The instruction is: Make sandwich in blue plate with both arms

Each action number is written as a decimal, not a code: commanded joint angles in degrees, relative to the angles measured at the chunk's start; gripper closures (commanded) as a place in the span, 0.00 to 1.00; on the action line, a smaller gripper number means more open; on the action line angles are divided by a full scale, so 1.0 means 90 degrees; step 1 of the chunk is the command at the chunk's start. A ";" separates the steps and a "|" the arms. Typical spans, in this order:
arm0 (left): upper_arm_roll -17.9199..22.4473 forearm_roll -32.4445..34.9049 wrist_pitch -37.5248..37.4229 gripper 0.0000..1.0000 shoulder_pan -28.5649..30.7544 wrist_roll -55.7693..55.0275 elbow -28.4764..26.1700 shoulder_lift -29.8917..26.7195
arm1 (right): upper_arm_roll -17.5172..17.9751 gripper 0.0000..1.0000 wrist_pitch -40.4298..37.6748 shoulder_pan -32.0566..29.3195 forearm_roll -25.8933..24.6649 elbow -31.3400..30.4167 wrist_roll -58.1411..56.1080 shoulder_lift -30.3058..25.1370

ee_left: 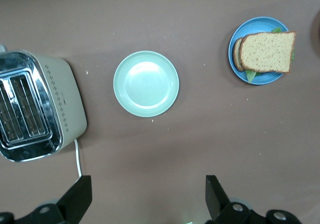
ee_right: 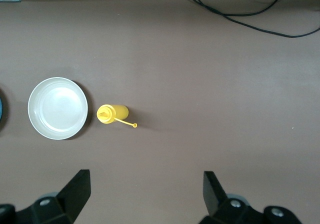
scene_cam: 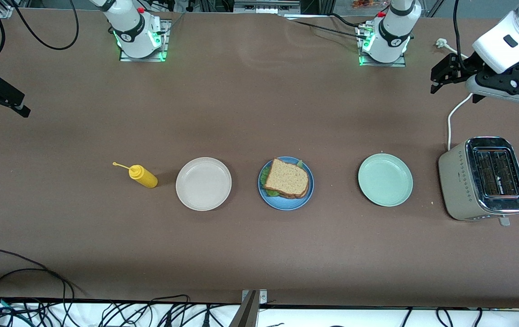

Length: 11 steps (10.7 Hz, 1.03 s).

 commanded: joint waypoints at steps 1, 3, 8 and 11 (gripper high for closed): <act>-0.0005 0.0166 -0.0158 0.00 0.0002 -0.0118 0.0040 -0.0003 | -0.0020 0.00 -0.0155 0.0039 -0.0111 0.0114 0.0049 -0.0008; 0.0014 0.0186 -0.0168 0.00 0.0051 -0.0119 0.0030 -0.0003 | -0.0020 0.00 -0.0155 0.0030 -0.0111 0.0114 0.0039 -0.0008; 0.0024 0.0215 -0.0168 0.00 0.0051 -0.0118 0.0040 0.0007 | 0.0009 0.00 -0.0155 0.0039 -0.0257 0.0114 0.0029 -0.0008; 0.0014 0.0215 -0.0168 0.00 0.0051 -0.0118 0.0040 0.0007 | 0.0029 0.00 -0.0165 0.0040 -0.0277 0.0095 0.0029 -0.0008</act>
